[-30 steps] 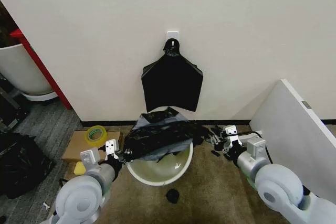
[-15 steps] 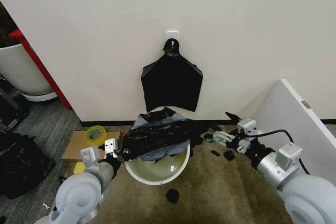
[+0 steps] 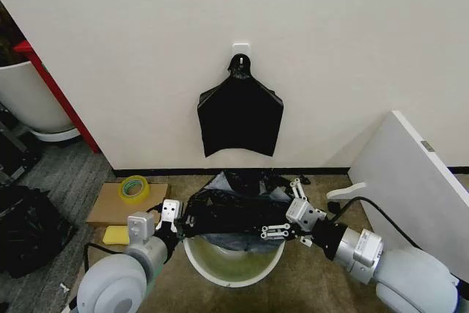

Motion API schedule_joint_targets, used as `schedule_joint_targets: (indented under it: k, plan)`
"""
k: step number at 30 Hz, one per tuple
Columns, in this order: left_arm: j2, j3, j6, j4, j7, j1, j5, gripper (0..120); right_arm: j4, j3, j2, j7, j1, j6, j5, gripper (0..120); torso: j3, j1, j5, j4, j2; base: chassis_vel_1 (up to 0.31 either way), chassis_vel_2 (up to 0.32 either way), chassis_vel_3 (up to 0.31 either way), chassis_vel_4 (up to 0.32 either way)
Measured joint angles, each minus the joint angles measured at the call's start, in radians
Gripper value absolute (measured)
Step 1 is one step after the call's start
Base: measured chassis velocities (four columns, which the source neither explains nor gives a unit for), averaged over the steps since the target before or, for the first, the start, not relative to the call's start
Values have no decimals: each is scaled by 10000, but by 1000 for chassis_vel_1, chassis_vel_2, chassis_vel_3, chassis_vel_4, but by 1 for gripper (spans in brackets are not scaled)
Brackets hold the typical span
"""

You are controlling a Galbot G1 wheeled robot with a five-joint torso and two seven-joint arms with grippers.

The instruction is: Place the garbage bag over the trash bin.

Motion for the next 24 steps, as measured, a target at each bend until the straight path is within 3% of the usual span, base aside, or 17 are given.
schedule_joint_targets:
  k: [3,7,9,14,16,20,24]
  plan:
    - [12,22,6,-40,41,13,34,0,-108,2,-67,-71,1,21,-63,68,0,0,0,0,0,0,0,0,0]
    - [70,44,21,-119,87,46,47,0,-333,5,-228,-315,-3,79,-342,47,0,0,0,0,0,0,0,0,0]
    - [72,44,22,-125,88,44,46,0,-383,2,-241,-325,1,93,-413,46,0,0,0,0,0,0,0,0,0]
    - [83,38,65,-128,44,41,-52,0,-536,-1,-369,-387,14,202,-585,23,0,0,0,0,0,0,0,0,0]
    - [83,36,68,-128,42,46,-59,0,-536,2,-395,-396,14,219,-586,22,0,0,0,0,0,0,0,0,0]
    - [77,35,75,-144,46,39,-79,0,-536,2,-451,-388,9,366,-523,3,0,0,0,0,0,0,0,0,0]
    - [97,35,76,-146,60,35,-79,0,-547,6,-456,-375,-6,425,-513,0,0,0,0,0,0,0,0,0,0]
